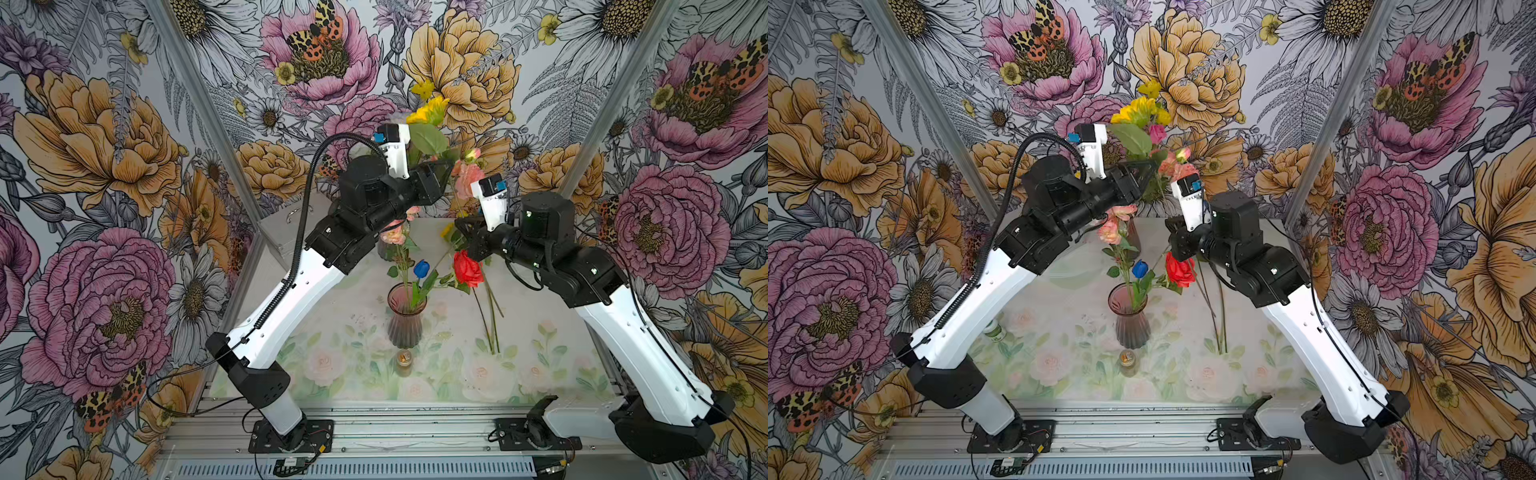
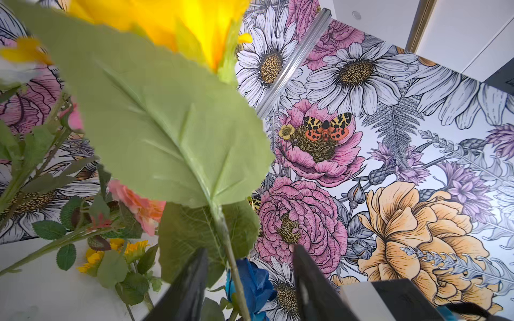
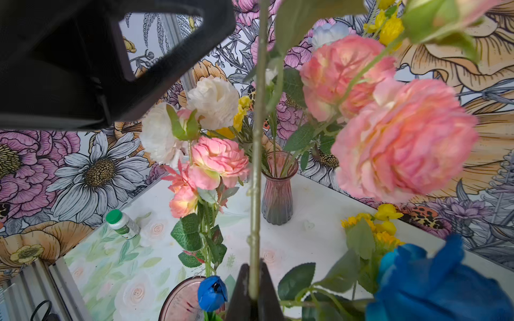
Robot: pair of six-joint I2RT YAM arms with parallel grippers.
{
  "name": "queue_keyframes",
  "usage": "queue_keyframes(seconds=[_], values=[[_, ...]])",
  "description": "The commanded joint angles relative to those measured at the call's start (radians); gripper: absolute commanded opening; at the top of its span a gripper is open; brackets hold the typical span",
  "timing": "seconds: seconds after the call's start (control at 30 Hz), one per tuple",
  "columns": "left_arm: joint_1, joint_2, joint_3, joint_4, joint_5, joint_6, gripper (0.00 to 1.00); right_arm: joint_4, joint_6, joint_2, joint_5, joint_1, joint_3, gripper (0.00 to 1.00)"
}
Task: Pick out yellow flowers from the vase
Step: Place the flower at the center of the board.
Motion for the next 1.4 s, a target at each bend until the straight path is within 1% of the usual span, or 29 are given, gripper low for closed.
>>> queue_keyframes(seconds=[0.0, 0.07, 0.13, 0.2, 0.27, 0.4, 0.47, 0.53, 0.57, 0.63, 0.67, 0.77, 0.83, 0.93, 1.07, 1.37], values=[[-0.008, -0.01, -0.01, -0.012, 0.031, 0.082, 0.98, 0.017, -0.014, -0.026, 0.036, -0.001, 0.019, 0.0], [-0.016, -0.013, 0.006, -0.04, 0.033, 0.137, 0.99, 0.015, -0.018, -0.043, 0.05, -0.001, 0.018, 0.0], [-0.027, -0.007, 0.044, -0.106, 0.013, 0.216, 0.99, 0.012, -0.021, -0.062, 0.066, -0.001, 0.019, 0.0], [-0.031, -0.016, 0.046, -0.153, -0.005, 0.276, 0.99, 0.008, -0.026, -0.089, 0.089, -0.001, 0.023, 0.0], [-0.034, -0.046, 0.01, -0.167, -0.035, 0.322, 0.99, -0.004, -0.032, -0.109, 0.12, -0.002, 0.031, 0.0], [-0.042, -0.129, -0.087, -0.185, -0.13, 0.411, 0.99, -0.036, -0.037, -0.142, 0.246, -0.015, 0.043, 0.0], [-0.043, -0.184, -0.148, -0.187, -0.178, 0.445, 0.99, -0.043, -0.021, -0.156, 0.326, -0.04, 0.04, 0.0], [-0.041, -0.239, -0.207, -0.189, -0.228, 0.467, 0.99, -0.052, 0.0, -0.167, 0.359, -0.092, 0.039, 0.0], [-0.041, -0.273, -0.24, -0.187, -0.25, 0.472, 0.99, -0.057, 0.014, -0.171, 0.36, -0.126, 0.037, 0.0], [-0.035, -0.334, -0.296, -0.187, -0.258, 0.473, 0.99, -0.069, 0.04, -0.172, 0.359, -0.2, 0.027, 0.0], [-0.031, -0.363, -0.327, -0.187, -0.296, 0.472, 0.99, -0.076, 0.05, -0.169, 0.365, -0.232, 0.019, 0.0], [-0.017, -0.445, -0.417, -0.189, -0.309, 0.468, 0.99, -0.088, 0.076, -0.148, 0.375, -0.313, -0.022, 0.0], [-0.002, -0.492, -0.476, -0.191, -0.319, 0.457, 0.99, -0.087, 0.087, -0.125, 0.385, -0.347, -0.058, 0.0], [0.028, -0.564, -0.571, -0.189, -0.308, 0.423, 0.99, -0.083, 0.105, -0.077, 0.361, -0.396, -0.11, 0.0], [0.064, -0.643, -0.686, -0.19, -0.307, 0.392, 0.99, -0.055, 0.111, 0.007, 0.299, -0.425, -0.175, 0.0], [0.155, -0.775, -0.897, -0.189, -0.273, 0.326, 0.99, 0.086, 0.14, 0.223, 0.203, -0.433, -0.319, 0.0]])
